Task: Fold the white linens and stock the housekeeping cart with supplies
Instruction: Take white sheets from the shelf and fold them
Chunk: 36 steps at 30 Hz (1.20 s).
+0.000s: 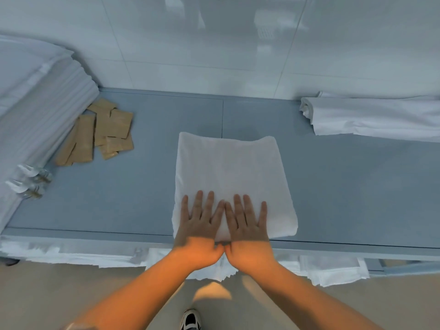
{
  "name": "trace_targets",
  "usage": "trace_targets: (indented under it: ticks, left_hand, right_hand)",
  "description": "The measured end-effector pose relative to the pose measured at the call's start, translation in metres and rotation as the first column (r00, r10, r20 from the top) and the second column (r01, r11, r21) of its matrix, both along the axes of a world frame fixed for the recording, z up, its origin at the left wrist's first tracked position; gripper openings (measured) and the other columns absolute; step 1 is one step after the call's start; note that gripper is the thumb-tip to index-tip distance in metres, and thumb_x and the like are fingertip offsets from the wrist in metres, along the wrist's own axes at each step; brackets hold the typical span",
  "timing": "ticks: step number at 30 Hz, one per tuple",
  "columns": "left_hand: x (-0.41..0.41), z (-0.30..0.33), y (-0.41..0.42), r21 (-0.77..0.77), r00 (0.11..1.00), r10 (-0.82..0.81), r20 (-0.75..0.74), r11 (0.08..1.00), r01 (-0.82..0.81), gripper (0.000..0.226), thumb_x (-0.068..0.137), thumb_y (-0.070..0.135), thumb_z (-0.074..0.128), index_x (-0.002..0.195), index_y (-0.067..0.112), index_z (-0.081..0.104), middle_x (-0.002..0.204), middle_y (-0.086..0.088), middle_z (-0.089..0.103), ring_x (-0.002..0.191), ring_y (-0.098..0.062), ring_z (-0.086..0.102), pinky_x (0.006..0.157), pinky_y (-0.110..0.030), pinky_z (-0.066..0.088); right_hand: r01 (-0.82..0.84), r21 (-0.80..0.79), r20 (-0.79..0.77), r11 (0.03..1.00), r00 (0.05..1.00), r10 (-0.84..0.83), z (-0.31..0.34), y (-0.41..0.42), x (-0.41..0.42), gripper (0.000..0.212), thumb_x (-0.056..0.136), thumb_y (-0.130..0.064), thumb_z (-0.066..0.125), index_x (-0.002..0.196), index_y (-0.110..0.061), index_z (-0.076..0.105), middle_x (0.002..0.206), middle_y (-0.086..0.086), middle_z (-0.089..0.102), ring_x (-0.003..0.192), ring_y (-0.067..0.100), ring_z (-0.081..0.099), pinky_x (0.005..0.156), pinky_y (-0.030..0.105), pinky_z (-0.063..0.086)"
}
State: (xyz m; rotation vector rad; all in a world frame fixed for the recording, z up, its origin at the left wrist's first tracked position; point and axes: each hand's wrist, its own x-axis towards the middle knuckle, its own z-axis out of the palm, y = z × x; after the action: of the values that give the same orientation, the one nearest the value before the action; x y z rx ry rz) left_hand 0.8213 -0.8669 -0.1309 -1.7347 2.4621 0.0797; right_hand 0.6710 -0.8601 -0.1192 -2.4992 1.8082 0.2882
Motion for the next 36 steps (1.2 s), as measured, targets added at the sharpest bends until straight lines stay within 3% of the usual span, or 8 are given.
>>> trace_targets:
  ticks: [3, 5, 10, 15, 22, 27, 32, 36]
  left_hand:
    - [0.003, 0.001, -0.003, 0.022, 1.0, -0.015, -0.017, 1.0, 0.015, 0.088, 0.079, 0.065, 0.017, 0.153, 0.022, -0.003, 0.158, -0.011, -0.013, 0.145, -0.034, -0.018, 0.11, -0.057, -0.021]
    - [0.008, 0.006, -0.015, 0.055, 0.998, -0.02, -0.053, 0.998, 0.023, 0.074, 0.088, 0.06, 0.01, 0.153, 0.026, -0.003, 0.16, -0.006, -0.01, 0.146, -0.029, -0.016, 0.113, -0.05, -0.018]
    - [0.02, 0.009, -0.043, -0.022, 0.992, -0.03, -0.125, 0.999, 0.027, 0.049, 0.101, 0.047, 0.012, 0.15, 0.04, 0.014, 0.16, 0.0, 0.015, 0.148, -0.024, 0.008, 0.117, -0.04, -0.002]
    - [0.016, -0.004, -0.048, 0.022, 0.978, 0.181, -0.105, 0.983, -0.18, 0.062, 0.091, 0.063, 0.013, 0.149, 0.045, 0.002, 0.161, -0.008, -0.006, 0.145, -0.037, -0.011, 0.115, -0.055, -0.007]
    - [0.035, -0.004, -0.081, 0.321, 0.984, 0.136, -0.117, 0.943, -0.092, 0.072, 0.068, 0.089, 0.004, 0.129, 0.066, -0.026, 0.15, 0.006, -0.039, 0.136, -0.028, -0.038, 0.11, -0.064, -0.004]
    - [0.034, -0.002, -0.086, 0.241, 0.964, 0.187, -0.189, 0.96, -0.139, 0.081, 0.064, 0.092, 0.003, 0.133, 0.061, -0.026, 0.151, 0.008, -0.036, 0.136, -0.026, -0.039, 0.113, -0.062, -0.006]
    - [-0.029, -0.004, -0.052, 0.178, 0.773, 0.536, -0.34, 0.843, -0.507, 0.069, 0.089, 0.066, 0.024, 0.15, 0.042, 0.003, 0.16, -0.002, -0.014, 0.143, -0.034, -0.023, 0.112, -0.064, -0.005]
    - [-0.085, 0.005, -0.025, 0.253, 0.629, 0.663, -0.406, 0.743, -0.62, 0.056, 0.1, 0.039, 0.03, 0.152, 0.031, 0.013, 0.159, -0.011, -0.013, 0.143, -0.035, -0.022, 0.11, -0.061, -0.014]
  right_hand:
    - [-0.036, 0.047, 0.017, 0.998, 0.999, 0.035, -0.002, -0.008, -0.004, 0.083, 0.088, -0.054, 0.041, 0.153, -0.015, 0.008, 0.16, 0.015, 0.001, 0.147, 0.035, -0.006, 0.111, 0.064, -0.013]
    - [0.007, 0.096, 0.112, 0.995, 0.993, -0.018, 0.004, -0.024, -0.004, 0.064, 0.097, -0.046, 0.025, 0.154, -0.025, 0.006, 0.162, 0.005, -0.004, 0.148, 0.025, -0.011, 0.111, 0.056, -0.02]
    - [0.005, -0.052, 0.168, 0.999, 0.986, 0.004, 0.004, -0.048, 0.006, 0.052, 0.103, -0.038, 0.018, 0.153, -0.025, 0.015, 0.161, -0.005, 0.007, 0.149, 0.022, -0.002, 0.114, 0.055, -0.013]
    - [-0.006, -0.063, 0.146, 0.998, 0.989, 0.015, -0.007, -0.049, 0.009, 0.059, 0.097, -0.044, 0.012, 0.152, -0.025, 0.023, 0.159, -0.002, 0.019, 0.148, 0.026, 0.009, 0.114, 0.061, -0.003]
    - [0.229, -0.068, 0.122, 0.971, 0.968, -0.22, -0.016, -0.062, -0.055, 0.062, 0.091, -0.064, 0.004, 0.15, -0.043, -0.003, 0.162, -0.001, 0.001, 0.149, 0.025, -0.001, 0.113, 0.063, 0.001]
    - [0.123, -0.009, 0.18, 0.992, 0.976, -0.119, -0.02, -0.085, -0.067, 0.059, 0.09, -0.062, -0.001, 0.146, -0.048, -0.014, 0.161, -0.006, -0.007, 0.148, 0.018, -0.01, 0.116, 0.056, 0.002]
    - [0.239, -0.024, 0.046, 0.971, 0.97, -0.238, -0.001, -0.134, -0.076, 0.052, 0.098, -0.051, 0.005, 0.15, -0.043, -0.003, 0.162, -0.006, -0.005, 0.147, 0.023, -0.012, 0.109, 0.066, -0.012]
    - [0.457, 0.131, 0.273, 0.88, 0.836, -0.476, -0.009, -0.102, -0.037, 0.053, 0.1, -0.05, 0.019, 0.15, -0.043, 0.003, 0.16, -0.007, -0.015, 0.145, 0.024, -0.021, 0.109, 0.069, -0.003]
